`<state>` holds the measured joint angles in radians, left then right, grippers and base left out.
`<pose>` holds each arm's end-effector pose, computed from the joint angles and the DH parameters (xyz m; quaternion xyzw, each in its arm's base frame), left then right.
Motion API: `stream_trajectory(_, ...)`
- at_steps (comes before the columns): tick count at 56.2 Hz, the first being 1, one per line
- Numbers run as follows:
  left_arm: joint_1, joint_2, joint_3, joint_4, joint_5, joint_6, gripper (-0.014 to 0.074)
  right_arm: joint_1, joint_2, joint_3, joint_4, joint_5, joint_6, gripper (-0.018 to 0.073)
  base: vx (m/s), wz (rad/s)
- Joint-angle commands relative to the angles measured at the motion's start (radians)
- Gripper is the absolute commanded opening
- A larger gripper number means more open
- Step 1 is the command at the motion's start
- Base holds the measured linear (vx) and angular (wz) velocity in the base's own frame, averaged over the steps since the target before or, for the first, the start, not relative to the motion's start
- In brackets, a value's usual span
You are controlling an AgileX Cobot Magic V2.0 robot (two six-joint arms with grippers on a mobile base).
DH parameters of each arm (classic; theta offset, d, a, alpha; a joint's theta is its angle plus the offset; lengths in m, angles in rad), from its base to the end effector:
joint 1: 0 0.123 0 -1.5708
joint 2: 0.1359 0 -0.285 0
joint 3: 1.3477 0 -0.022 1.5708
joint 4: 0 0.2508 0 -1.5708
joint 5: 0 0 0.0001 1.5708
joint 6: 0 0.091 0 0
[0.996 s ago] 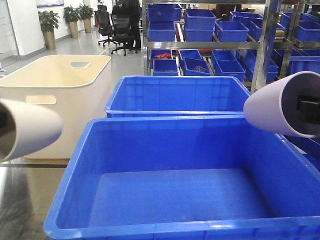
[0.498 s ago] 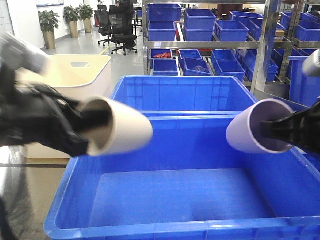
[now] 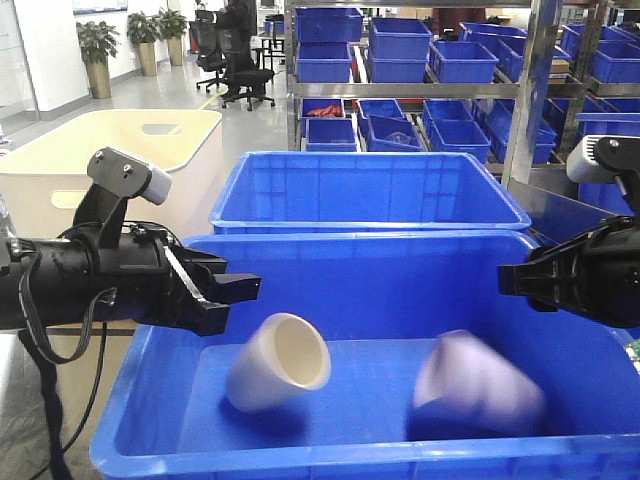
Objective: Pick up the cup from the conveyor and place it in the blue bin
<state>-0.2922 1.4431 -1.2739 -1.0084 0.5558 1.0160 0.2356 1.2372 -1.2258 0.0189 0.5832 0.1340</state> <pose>0.3033 -0.1337 0.3775 0.2759 0.7739 -0.2461 0.5142 0.2642 0.0644 0.3991 -0.0396 0.8610 0.1015 0.4968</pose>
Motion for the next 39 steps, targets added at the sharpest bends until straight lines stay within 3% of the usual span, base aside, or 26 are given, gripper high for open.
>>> stream_trajectory(1,-0.008,-0.064,-0.035,-0.052,-0.02,-0.004,0.0414,-0.001,-0.036,-0.028,-0.004,-0.071,-0.002,0.0543,0.0,0.0)
stream_trajectory(11,-0.008,-0.162,-0.035,-0.051,-0.011,-0.004,0.0253,-0.001,-0.096,-0.028,-0.005,-0.074,-0.005,0.0455,0.0,0.0)
stream_trajectory(19,-0.008,-0.254,-0.029,-0.051,-0.008,-0.009,0.0108,-0.001,-0.154,-0.028,-0.005,-0.073,-0.005,0.0289,0.0,0.0)
stream_trajectory(25,-0.008,-0.327,-0.029,-0.057,-0.007,-0.089,0.0015,-0.001,-0.189,-0.028,-0.005,-0.073,-0.005,0.0157,0.0,0.0)
stream_trajectory(35,-0.008,-0.418,-0.029,-0.041,-0.046,-0.13,-0.0003,-0.001,-0.212,-0.028,-0.005,-0.075,-0.005,-0.0013,0.0,0.0)
stream_trajectory(39,-0.008,-0.446,-0.029,-0.036,-0.067,-0.15,-0.0001,-0.001,-0.212,-0.028,-0.005,-0.078,-0.005,-0.0015,0.0,0.0)
